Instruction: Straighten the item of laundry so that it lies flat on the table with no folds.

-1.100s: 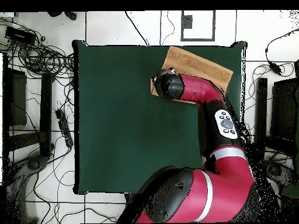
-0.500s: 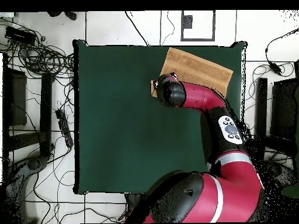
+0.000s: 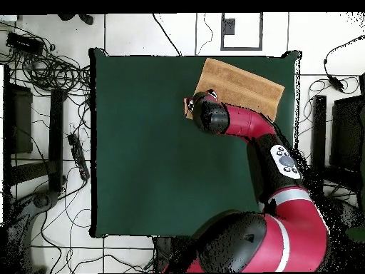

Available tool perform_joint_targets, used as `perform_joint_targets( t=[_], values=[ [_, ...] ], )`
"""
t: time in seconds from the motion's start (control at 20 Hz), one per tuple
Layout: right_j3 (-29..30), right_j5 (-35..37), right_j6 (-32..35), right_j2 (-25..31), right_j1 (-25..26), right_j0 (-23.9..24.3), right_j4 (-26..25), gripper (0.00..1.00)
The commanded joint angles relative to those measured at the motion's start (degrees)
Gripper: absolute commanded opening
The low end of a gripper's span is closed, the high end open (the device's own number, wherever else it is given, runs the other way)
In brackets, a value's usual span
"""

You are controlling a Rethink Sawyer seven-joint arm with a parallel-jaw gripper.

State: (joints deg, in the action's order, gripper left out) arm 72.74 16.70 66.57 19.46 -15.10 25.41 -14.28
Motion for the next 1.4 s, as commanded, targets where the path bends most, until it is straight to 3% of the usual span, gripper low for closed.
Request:
perform_joint_targets(
  t=[0.05,0.55,1.15,1.4],
  values=[
    [9.72,-1.89,7.11,8.43,-0.27,0.35,0.16,0.00],
    [9.33,1.31,9.34,5.54,-2.48,-2.28,1.27,0.00],
    [12.66,-1.56,8.80,8.92,-3.45,0.55,1.11,0.00],
    [11.82,2.22,8.84,7.42,-2.94,-0.22,2.13,0.00]
  ],
)
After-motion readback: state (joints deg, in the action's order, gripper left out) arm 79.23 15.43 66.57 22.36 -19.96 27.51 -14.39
